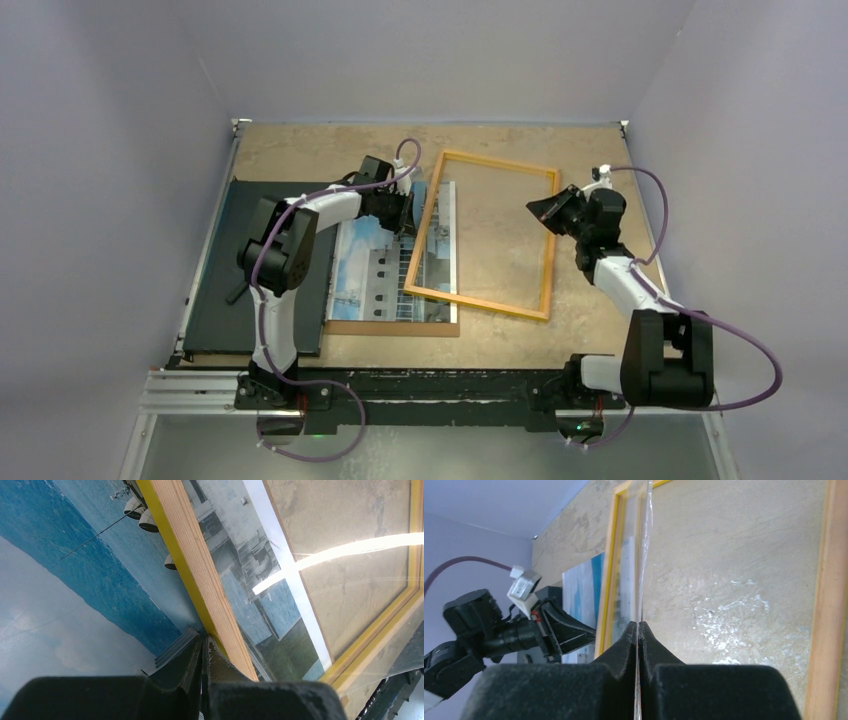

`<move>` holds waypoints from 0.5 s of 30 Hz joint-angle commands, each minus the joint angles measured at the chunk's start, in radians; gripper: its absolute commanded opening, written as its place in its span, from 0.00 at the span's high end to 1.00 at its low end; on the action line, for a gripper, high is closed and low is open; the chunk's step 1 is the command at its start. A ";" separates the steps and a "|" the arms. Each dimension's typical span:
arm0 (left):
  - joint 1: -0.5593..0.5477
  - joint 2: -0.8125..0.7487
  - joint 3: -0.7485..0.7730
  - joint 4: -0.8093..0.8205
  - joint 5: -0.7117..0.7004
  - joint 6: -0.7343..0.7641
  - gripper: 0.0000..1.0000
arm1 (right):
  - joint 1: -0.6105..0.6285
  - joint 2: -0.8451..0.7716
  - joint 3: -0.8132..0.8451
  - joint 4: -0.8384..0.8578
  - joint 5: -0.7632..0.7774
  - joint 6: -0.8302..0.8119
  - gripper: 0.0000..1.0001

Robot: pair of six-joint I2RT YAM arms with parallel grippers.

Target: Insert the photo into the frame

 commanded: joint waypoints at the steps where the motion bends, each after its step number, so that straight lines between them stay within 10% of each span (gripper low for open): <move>1: -0.023 -0.029 0.014 0.035 0.046 -0.012 1.00 | 0.019 0.032 -0.016 -0.042 0.029 -0.050 1.00; 15: -0.023 -0.034 0.019 0.032 0.049 -0.008 1.00 | 0.019 0.102 0.000 -0.074 0.078 -0.113 1.00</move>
